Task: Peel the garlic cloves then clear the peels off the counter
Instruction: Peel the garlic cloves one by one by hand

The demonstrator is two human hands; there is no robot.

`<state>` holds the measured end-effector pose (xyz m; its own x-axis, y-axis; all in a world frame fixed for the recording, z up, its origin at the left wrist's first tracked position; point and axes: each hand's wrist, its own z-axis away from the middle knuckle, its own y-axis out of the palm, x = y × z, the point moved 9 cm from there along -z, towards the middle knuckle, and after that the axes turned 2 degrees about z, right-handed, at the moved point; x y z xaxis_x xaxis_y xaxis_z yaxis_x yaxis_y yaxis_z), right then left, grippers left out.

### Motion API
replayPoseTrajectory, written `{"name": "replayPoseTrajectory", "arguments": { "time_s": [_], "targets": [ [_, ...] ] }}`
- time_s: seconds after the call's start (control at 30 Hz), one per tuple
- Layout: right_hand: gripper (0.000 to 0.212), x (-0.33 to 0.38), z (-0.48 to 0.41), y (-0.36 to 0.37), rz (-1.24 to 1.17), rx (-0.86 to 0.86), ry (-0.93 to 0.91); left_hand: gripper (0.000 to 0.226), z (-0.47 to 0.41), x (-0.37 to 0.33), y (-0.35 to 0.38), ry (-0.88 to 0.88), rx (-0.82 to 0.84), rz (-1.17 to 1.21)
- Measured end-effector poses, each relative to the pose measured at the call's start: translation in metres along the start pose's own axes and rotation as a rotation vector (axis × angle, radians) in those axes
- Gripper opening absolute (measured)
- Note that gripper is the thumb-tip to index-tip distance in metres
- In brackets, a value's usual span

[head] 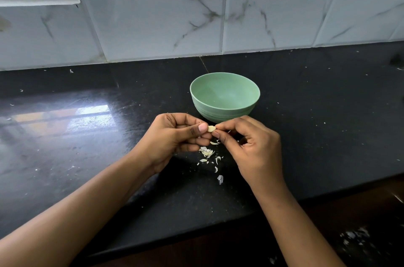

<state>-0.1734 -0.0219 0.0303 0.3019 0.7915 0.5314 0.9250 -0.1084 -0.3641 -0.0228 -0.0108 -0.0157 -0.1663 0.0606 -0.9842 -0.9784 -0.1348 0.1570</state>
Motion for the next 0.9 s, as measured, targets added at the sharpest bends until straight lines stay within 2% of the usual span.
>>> {"name": "replayPoseTrajectory", "arguments": {
  "time_s": [0.37, 0.5, 0.63, 0.77, 0.9],
  "targets": [
    [0.005, 0.009, 0.002, 0.010, 0.222, 0.079, -0.087, 0.015, 0.000, -0.004, -0.001, 0.047, -0.013, 0.002],
    [0.006, 0.010, 0.001, 0.012, 0.190, 0.084, -0.086, 0.017, 0.001, -0.005, -0.003, 0.081, -0.032, -0.001],
    [0.006, 0.018, 0.004, 0.020, 0.112, 0.160, -0.116, 0.015, 0.000, -0.006, -0.003, 0.111, -0.043, 0.004],
    [0.007, 0.004, 0.002, 0.013, 0.039, 0.120, -0.024, 0.017, -0.002, -0.007, -0.009, 0.105, -0.082, 0.058],
    [0.021, -0.015, 0.000, 0.004, 0.028, 0.047, 0.097, 0.020, -0.002, -0.005, -0.008, 0.078, -0.077, 0.063]
  ]
}}
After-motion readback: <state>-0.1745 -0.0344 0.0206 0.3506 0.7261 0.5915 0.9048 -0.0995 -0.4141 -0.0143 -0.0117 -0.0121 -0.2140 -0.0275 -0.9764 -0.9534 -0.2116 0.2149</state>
